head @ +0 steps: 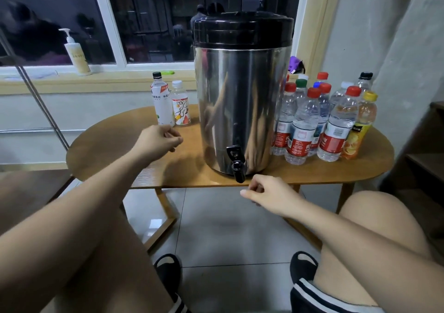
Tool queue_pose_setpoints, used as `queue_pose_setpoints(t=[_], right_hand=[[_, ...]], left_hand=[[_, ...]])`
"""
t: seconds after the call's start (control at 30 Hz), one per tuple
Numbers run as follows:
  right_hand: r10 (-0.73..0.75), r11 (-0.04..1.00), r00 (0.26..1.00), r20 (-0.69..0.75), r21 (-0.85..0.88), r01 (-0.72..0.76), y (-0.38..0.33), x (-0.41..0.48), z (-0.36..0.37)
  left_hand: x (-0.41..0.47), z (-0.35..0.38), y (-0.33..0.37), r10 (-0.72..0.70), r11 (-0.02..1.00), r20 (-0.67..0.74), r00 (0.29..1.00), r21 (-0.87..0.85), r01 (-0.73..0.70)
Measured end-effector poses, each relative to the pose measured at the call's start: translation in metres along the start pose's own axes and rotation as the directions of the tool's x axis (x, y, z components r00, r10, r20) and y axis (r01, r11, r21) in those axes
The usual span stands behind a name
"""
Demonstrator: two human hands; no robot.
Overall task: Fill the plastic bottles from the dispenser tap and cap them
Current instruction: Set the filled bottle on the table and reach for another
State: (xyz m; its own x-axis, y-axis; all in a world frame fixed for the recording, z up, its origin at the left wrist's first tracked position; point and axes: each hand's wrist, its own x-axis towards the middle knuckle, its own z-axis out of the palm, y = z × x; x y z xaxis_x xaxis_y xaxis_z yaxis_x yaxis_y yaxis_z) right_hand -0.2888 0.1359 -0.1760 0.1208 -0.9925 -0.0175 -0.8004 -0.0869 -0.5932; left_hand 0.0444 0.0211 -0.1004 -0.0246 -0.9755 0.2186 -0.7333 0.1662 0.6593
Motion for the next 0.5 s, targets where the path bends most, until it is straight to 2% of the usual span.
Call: queue_pose_setpoints(t=[0.23,0.5], right_hand=[[0.023,0.994,1.0,-0.001,0.111,-0.022,0.001,0.006,0.016],[0.04,0.971,0.999,0.004,0.236,-0.04,-0.006,0.009,0.027]], left_hand=[[0.093,-0.008,-0.05,-0.268,0.963,-0.179,0.947,-0.07,0.26],[0.178,0.015,-0.113,-0.475,0.856,-0.188,0.86,-0.324,0.403]])
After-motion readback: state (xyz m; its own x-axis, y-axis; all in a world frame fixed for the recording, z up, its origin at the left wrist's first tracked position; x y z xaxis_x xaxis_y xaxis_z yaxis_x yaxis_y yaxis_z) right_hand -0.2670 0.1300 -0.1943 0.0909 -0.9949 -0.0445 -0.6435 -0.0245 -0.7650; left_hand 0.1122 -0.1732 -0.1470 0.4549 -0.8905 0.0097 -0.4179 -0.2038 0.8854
